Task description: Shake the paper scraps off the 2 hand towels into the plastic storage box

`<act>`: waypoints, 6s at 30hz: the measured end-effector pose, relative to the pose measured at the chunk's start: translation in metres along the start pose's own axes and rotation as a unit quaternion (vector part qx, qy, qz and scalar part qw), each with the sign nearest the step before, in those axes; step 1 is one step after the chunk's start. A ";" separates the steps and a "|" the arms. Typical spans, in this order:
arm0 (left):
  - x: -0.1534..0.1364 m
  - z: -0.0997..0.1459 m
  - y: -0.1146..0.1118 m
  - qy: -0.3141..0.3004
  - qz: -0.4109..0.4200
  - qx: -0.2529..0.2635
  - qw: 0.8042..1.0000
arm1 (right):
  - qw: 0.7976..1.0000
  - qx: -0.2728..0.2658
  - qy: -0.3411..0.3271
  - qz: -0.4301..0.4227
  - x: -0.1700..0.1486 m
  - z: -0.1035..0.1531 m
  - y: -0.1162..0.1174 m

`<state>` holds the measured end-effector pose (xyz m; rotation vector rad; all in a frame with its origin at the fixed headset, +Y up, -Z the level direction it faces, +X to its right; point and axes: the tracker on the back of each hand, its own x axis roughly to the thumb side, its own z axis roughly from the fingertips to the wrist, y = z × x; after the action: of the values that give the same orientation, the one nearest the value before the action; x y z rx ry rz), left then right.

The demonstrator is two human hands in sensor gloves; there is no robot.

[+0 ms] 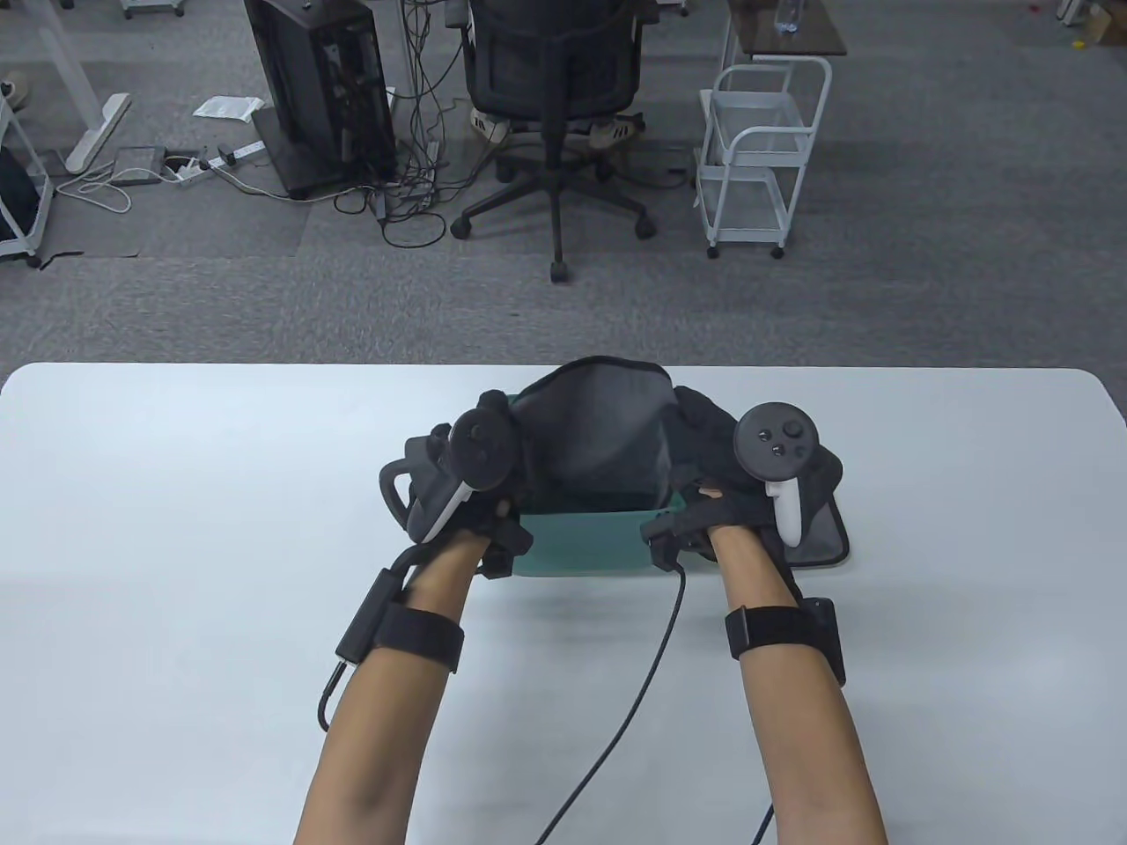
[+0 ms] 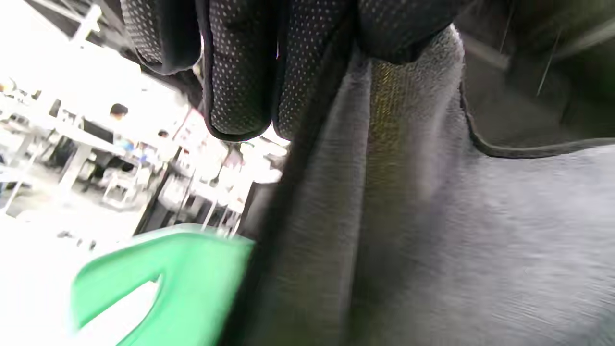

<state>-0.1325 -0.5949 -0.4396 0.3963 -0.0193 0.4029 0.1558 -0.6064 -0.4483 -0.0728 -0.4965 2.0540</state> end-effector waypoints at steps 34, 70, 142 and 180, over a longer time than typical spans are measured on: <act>-0.009 0.003 0.083 -0.024 0.027 0.065 0.997 | 0.996 -0.015 -0.062 -0.064 0.044 0.003 -0.038; -0.106 0.164 0.158 -0.034 0.061 -0.092 0.993 | 0.971 0.161 -0.168 -0.060 0.062 0.183 -0.027; -0.239 0.171 0.037 0.210 -0.221 -0.323 0.896 | 0.911 0.358 0.071 0.192 -0.004 0.222 0.154; -0.053 0.186 -0.011 -0.013 -0.140 -0.250 0.958 | 0.891 0.225 0.265 0.291 -0.148 0.069 -0.016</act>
<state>-0.1657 -0.6943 -0.2773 -0.0980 -0.0870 0.1027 0.2280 -0.7462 -0.4018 -0.5439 0.3995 2.5432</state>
